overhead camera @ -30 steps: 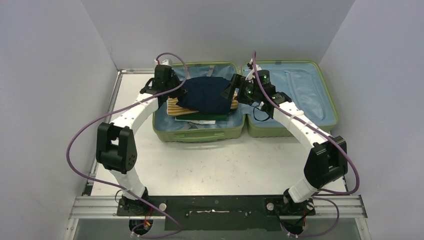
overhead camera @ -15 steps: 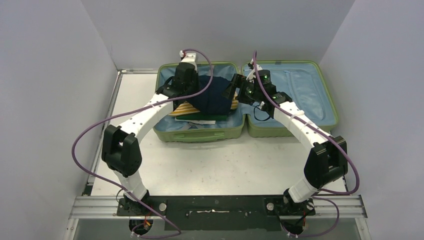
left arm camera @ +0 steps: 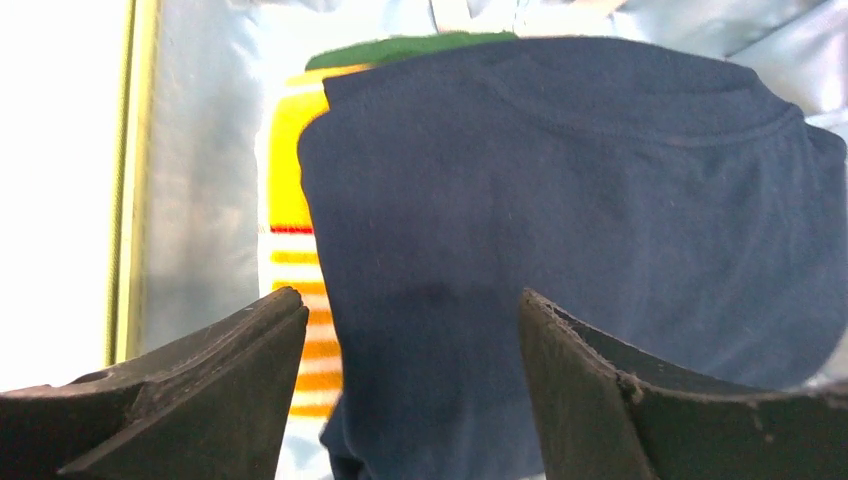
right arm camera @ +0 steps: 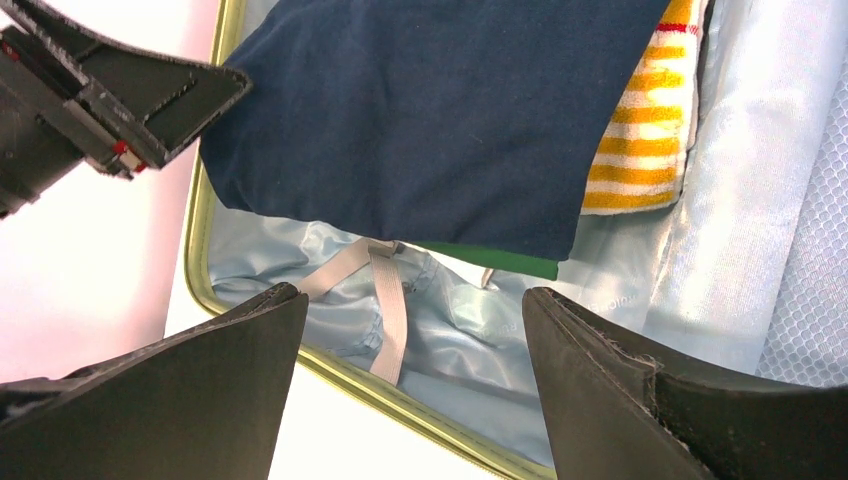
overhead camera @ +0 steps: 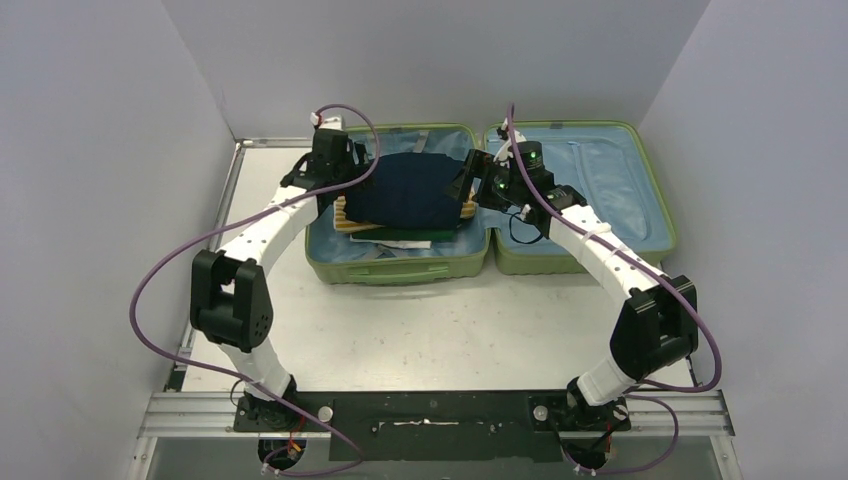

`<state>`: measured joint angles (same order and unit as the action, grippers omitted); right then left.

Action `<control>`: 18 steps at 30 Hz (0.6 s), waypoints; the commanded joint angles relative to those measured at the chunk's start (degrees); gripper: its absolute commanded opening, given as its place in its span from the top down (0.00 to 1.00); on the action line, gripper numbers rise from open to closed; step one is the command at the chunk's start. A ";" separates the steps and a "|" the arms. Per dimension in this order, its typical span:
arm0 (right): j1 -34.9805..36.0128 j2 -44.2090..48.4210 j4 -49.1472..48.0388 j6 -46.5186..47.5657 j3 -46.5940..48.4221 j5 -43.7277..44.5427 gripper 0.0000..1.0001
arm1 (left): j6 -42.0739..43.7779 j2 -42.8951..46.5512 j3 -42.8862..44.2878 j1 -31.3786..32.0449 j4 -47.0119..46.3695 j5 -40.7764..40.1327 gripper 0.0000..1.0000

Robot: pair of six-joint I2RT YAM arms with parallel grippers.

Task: Pack the luggage
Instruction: Place the clothes in the luggage.

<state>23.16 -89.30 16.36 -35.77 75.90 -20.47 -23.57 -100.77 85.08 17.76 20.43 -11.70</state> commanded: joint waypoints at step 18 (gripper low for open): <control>-2.24 -14.73 -1.83 -5.09 5.54 -0.73 0.26 | -10.81 13.14 -15.48 -0.36 -4.53 8.89 0.20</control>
<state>20.84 -102.39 14.09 -41.32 77.47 -20.97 -34.13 -90.70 69.93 17.67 19.49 -3.97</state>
